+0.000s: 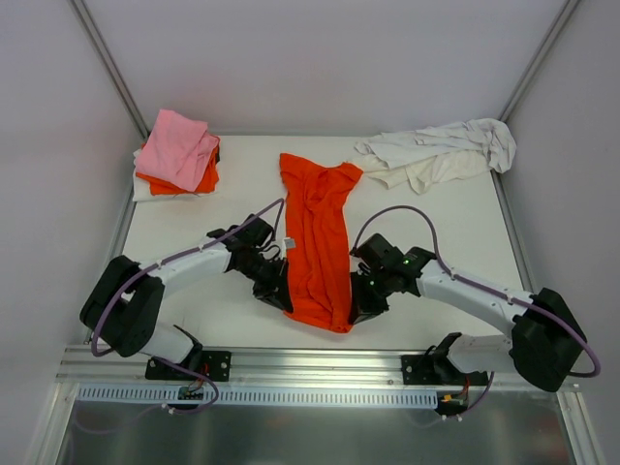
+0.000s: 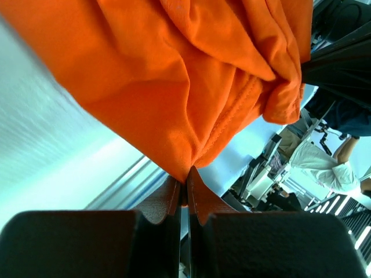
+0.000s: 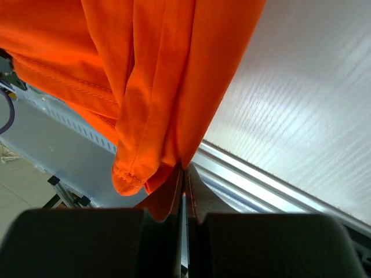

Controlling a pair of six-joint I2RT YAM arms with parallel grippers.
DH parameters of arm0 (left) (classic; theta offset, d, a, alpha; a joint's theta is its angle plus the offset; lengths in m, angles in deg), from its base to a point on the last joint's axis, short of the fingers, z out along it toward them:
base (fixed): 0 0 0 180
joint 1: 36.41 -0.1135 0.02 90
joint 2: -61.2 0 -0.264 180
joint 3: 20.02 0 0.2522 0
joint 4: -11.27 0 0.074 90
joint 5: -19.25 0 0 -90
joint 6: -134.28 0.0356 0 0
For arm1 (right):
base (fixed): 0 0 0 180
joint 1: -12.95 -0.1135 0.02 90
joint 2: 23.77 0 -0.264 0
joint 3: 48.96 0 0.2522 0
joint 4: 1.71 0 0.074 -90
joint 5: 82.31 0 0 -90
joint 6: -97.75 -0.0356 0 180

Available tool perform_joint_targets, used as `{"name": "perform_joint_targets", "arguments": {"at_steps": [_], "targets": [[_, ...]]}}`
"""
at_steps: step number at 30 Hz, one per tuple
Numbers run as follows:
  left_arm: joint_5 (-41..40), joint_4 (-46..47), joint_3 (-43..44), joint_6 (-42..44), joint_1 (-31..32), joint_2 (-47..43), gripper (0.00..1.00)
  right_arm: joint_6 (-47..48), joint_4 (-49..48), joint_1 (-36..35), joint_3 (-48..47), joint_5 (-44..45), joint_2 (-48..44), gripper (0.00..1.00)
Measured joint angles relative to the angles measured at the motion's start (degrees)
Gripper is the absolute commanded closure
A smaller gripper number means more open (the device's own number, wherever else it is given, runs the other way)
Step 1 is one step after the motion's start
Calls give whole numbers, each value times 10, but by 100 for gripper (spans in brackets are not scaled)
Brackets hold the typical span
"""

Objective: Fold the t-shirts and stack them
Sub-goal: Grab the bottom of the folded rectangular tshirt with both arms, then fold the folded rectangular tshirt in 1/3 of the way

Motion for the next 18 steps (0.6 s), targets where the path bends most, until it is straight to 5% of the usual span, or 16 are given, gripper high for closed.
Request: {"name": "perform_joint_targets", "arguments": {"at_steps": [6, 18], "targets": [[0, -48, 41, -2, 0, -25, 100, 6, 37, 0, -5, -7, -29, 100], [-12, -101, 158, 0, 3, 20, 100, 56, 82, 19, -168, -14, 82, 100]]}}
